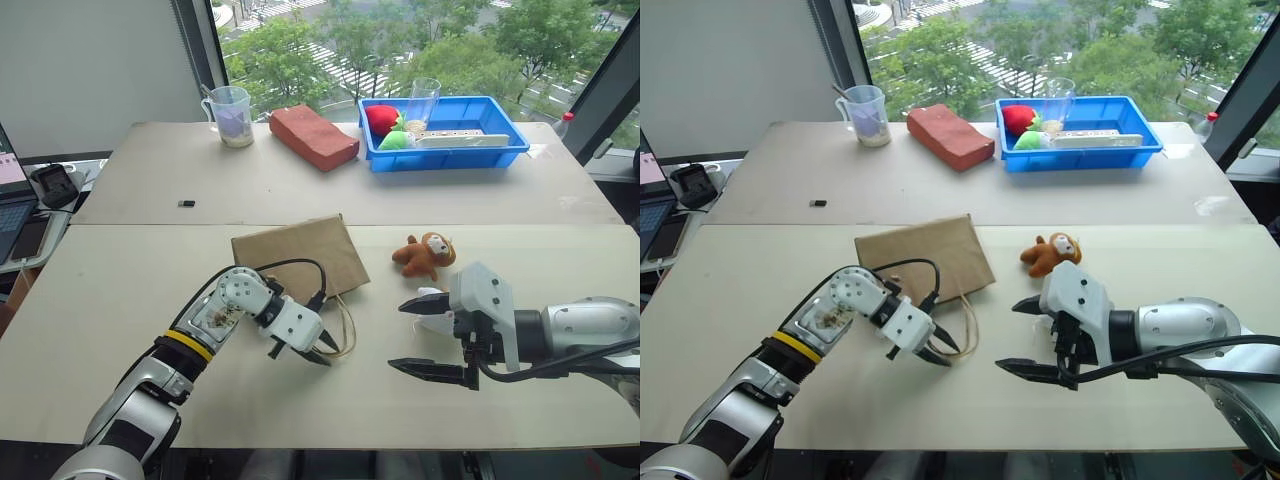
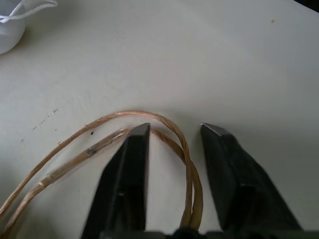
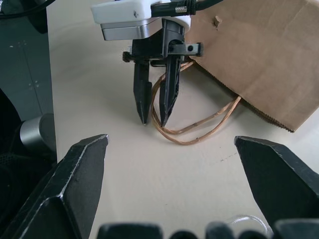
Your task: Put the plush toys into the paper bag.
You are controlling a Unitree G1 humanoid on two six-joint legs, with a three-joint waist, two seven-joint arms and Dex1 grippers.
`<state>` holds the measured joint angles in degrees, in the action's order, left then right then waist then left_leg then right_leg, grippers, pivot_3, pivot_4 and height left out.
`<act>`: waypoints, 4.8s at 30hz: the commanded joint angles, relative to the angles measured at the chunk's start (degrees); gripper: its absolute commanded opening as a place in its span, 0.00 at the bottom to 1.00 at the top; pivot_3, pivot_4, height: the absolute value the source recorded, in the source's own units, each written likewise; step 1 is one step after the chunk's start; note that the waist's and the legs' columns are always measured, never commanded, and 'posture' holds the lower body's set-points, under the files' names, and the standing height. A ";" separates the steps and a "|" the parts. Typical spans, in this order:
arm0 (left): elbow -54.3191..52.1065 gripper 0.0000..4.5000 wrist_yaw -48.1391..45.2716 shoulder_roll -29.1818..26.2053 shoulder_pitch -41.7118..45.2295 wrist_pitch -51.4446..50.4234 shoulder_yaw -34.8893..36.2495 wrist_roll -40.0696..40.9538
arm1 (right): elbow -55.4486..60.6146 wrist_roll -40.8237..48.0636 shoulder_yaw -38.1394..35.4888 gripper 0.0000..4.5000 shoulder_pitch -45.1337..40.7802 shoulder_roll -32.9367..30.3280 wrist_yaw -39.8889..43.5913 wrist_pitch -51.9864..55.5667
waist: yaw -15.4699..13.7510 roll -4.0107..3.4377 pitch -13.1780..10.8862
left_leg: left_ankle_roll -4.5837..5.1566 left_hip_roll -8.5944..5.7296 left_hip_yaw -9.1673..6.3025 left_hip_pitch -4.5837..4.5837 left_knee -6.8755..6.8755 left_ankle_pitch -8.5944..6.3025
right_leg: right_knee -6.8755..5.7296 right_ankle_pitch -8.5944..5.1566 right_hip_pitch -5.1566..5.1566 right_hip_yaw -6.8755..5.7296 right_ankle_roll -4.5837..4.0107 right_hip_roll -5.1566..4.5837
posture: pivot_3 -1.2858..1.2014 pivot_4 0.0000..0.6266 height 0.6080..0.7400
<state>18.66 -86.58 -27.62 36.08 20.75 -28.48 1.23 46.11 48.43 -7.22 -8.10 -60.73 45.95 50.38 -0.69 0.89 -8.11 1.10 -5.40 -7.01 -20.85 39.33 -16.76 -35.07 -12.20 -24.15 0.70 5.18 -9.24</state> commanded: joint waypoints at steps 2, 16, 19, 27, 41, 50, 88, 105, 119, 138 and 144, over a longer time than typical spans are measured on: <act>-0.49 0.01 0.18 0.14 1.19 -0.49 0.06 -0.32 | 1.36 0.17 -1.59 1.00 -0.08 0.53 -0.48 -1.11 | 0.02 0.00 0.00 | 0.00 0.00 0.00 0.00 0.00 0.00 | 0.00 0.00 0.00 0.00 0.00 0.00 | 0.52 0.24 1.00; -16.41 0.01 -4.37 -5.57 4.88 -38.93 10.79 21.18 | 0.93 -0.93 -1.30 1.00 1.70 1.10 -0.87 -1.92 | 0.46 0.00 0.00 | 0.02 0.04 -0.04 0.02 0.00 -0.01 | -0.11 0.00 -0.03 -0.01 0.01 0.07 | 0.52 0.24 1.00; -17.07 0.01 -4.71 -7.02 6.19 -44.59 12.51 24.04 | 0.51 -2.12 -0.20 1.00 1.67 2.00 -1.27 -2.54 | 0.73 -0.01 0.00 | 0.02 0.03 -0.03 0.08 0.00 -0.01 | -0.13 -0.01 0.01 0.01 0.01 0.06 | 0.52 0.24 1.00; -17.10 0.01 -3.02 -6.01 7.14 -46.56 13.89 25.03 | -1.05 -5.18 3.76 1.00 -1.52 6.05 -2.72 -3.38 | 0.79 0.00 0.00 | -0.15 0.04 -0.03 0.08 0.00 0.09 | -0.10 0.00 0.01 0.02 0.00 0.06 | 0.52 0.24 1.00; -16.63 0.01 -2.42 -5.04 6.39 -46.33 14.24 25.48 | -3.65 -13.21 12.60 1.00 -5.06 16.64 -7.51 -6.86 | 0.78 0.00 0.00 | -0.18 0.01 -0.03 0.05 -0.01 0.10 | -0.09 0.00 -0.04 0.06 -0.01 0.05 | 0.52 0.24 1.00; -16.76 0.00 -2.16 -4.39 6.78 -47.28 14.41 26.08 | -8.35 -15.54 15.63 0.88 -9.40 23.64 -8.06 -7.82 | 0.91 0.00 0.00 | -0.21 0.01 -0.06 0.04 -0.02 0.12 | -0.12 0.01 -0.08 0.05 -0.01 0.06 | 0.52 0.24 1.00; -8.47 0.00 7.00 -3.88 14.67 -52.85 22.99 27.50 | -31.17 -34.06 25.44 0.00 -10.70 30.27 0.89 -25.82 | 1.57 0.01 -0.01 | -0.30 0.00 -0.08 0.01 -0.02 0.17 | -0.26 0.02 -0.21 0.06 -0.03 0.08 | 0.52 0.24 1.00; -7.84 0.00 4.88 -5.54 14.29 -46.23 22.18 25.02 | -23.20 -27.23 19.80 0.45 -8.93 27.44 4.55 -14.31 | 1.52 0.02 -0.01 | -0.30 -0.01 -0.09 -0.01 -0.01 0.17 | -0.25 0.02 -0.20 0.07 -0.04 0.07 | 0.52 0.24 1.00; -7.96 0.00 3.20 -4.26 14.18 -44.94 21.53 25.03 | -11.97 -5.88 3.49 0.99 -11.36 28.96 -6.83 6.07 | 1.48 0.02 -0.01 | -0.29 -0.01 -0.11 -0.05 -0.01 0.16 | -0.21 0.03 -0.19 0.05 -0.05 0.06 | 0.52 0.24 1.00; -5.78 0.00 4.28 -3.38 16.80 -46.28 23.53 26.41 | -47.64 -33.30 24.06 0.01 -19.55 55.34 -17.55 -24.80 | 2.75 0.00 0.00 | -0.41 -0.02 -0.14 -0.04 -0.02 0.23 | -0.80 0.05 -0.39 0.07 -0.07 0.06 | 0.52 0.24 1.00; -3.39 0.00 7.53 -3.65 19.19 -46.55 26.36 26.82 | -56.27 -36.89 23.62 0.01 -21.28 59.48 -20.45 -26.11 | 3.37 0.00 0.00 | -0.44 -0.01 -0.16 -0.05 -0.04 0.25 | -0.91 0.05 -0.51 0.08 -0.07 0.07 | 0.52 0.24 1.00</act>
<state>15.50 -80.11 -30.97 53.48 -25.71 -4.35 27.09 -10.24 11.89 17.22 -28.20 -2.64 26.16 25.63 2.68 0.89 -8.12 0.65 -5.41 -7.18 -20.92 39.28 -16.51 -35.99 -12.15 -24.69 0.79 5.11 -9.17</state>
